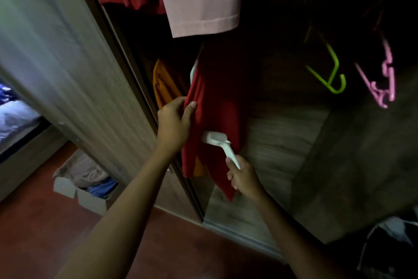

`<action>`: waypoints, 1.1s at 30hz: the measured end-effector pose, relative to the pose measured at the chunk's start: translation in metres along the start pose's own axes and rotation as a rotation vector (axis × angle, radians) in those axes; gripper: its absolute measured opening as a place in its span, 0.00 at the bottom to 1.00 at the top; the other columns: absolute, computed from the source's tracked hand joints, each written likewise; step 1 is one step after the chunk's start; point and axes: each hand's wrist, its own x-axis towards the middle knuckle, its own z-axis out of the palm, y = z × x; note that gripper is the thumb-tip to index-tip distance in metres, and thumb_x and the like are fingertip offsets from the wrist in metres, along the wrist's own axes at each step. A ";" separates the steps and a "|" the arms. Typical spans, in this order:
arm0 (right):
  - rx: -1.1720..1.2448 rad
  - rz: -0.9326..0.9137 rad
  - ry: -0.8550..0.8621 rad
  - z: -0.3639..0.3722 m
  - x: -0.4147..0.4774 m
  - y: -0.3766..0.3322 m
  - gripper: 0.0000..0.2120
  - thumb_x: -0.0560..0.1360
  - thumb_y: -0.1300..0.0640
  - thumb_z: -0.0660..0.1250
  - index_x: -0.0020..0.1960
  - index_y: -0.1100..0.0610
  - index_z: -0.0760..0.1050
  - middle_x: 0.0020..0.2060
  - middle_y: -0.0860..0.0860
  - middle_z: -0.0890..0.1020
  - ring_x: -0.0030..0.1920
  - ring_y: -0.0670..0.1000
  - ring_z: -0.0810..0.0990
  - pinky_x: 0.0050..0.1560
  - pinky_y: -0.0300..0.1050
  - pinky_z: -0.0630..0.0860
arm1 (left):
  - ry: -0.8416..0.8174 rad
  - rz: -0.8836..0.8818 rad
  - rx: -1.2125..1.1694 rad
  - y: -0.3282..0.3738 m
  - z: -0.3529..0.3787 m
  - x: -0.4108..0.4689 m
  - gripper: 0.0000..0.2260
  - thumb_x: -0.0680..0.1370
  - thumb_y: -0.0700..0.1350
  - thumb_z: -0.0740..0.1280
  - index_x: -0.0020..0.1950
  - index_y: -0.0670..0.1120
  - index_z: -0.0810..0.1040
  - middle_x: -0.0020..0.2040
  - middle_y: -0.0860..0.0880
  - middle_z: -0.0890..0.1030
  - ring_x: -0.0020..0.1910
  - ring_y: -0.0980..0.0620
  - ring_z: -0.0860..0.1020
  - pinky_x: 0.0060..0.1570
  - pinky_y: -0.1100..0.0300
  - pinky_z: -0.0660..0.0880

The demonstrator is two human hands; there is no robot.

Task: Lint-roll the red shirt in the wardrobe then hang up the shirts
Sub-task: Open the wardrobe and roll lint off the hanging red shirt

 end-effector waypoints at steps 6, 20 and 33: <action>0.103 -0.030 0.325 0.004 -0.048 -0.018 0.07 0.81 0.50 0.65 0.50 0.52 0.77 0.28 0.53 0.79 0.20 0.46 0.69 0.22 0.38 0.64 | -0.104 0.078 -0.040 -0.009 0.014 -0.004 0.13 0.82 0.54 0.63 0.57 0.47 0.81 0.45 0.49 0.85 0.41 0.50 0.84 0.43 0.47 0.82; 0.199 0.102 1.098 -0.085 -0.269 0.051 0.14 0.79 0.49 0.66 0.55 0.59 0.73 0.34 0.51 0.76 0.32 0.48 0.74 0.32 0.42 0.70 | -0.601 0.297 -0.180 0.093 0.159 -0.178 0.05 0.79 0.47 0.68 0.50 0.48 0.82 0.38 0.48 0.85 0.37 0.51 0.80 0.44 0.57 0.73; 0.473 0.440 1.719 -0.163 -0.551 0.205 0.10 0.81 0.49 0.64 0.53 0.55 0.70 0.40 0.54 0.79 0.38 0.54 0.78 0.38 0.47 0.73 | -1.332 0.745 -0.337 0.231 0.323 -0.510 0.10 0.81 0.47 0.66 0.55 0.42 0.81 0.52 0.42 0.84 0.51 0.42 0.81 0.56 0.52 0.76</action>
